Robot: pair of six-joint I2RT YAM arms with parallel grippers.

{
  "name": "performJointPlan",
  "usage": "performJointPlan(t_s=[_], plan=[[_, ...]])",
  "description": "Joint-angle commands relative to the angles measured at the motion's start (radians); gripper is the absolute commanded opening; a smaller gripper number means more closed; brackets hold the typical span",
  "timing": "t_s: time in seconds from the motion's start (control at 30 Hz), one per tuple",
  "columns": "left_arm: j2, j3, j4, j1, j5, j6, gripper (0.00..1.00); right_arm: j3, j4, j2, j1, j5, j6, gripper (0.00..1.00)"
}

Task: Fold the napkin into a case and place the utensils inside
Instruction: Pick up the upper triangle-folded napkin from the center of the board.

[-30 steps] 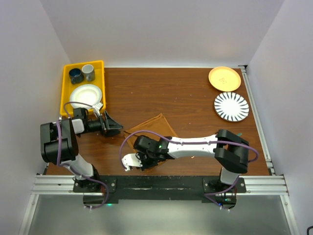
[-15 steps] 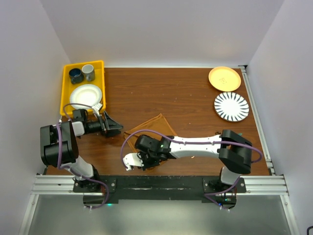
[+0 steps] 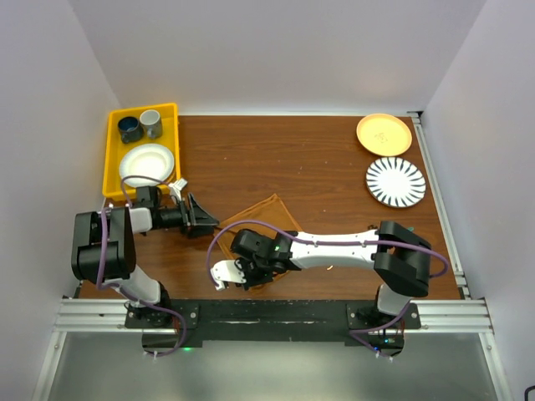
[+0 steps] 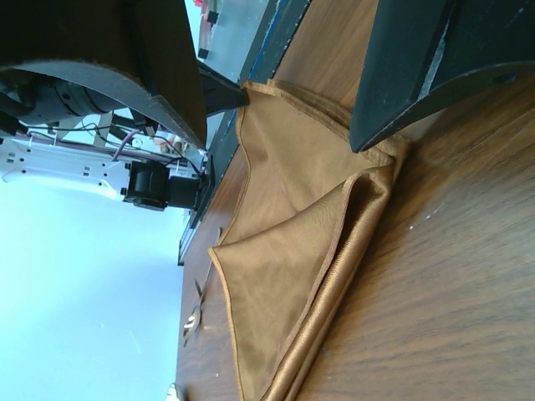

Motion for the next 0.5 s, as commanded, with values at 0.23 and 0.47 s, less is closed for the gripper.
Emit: performJointPlan(t_s=[0.23, 0.47], plan=[[-0.035, -0.036, 0.063, -0.051, -0.072, -0.058, 0.73, 0.029, -0.007, -0.025, -0.001, -0.011, 0.009, 0.00], [-0.004, -0.025, 0.045, -0.053, -0.109, -0.038, 0.73, 0.031, -0.013, -0.023, -0.003, -0.018, 0.007, 0.00]])
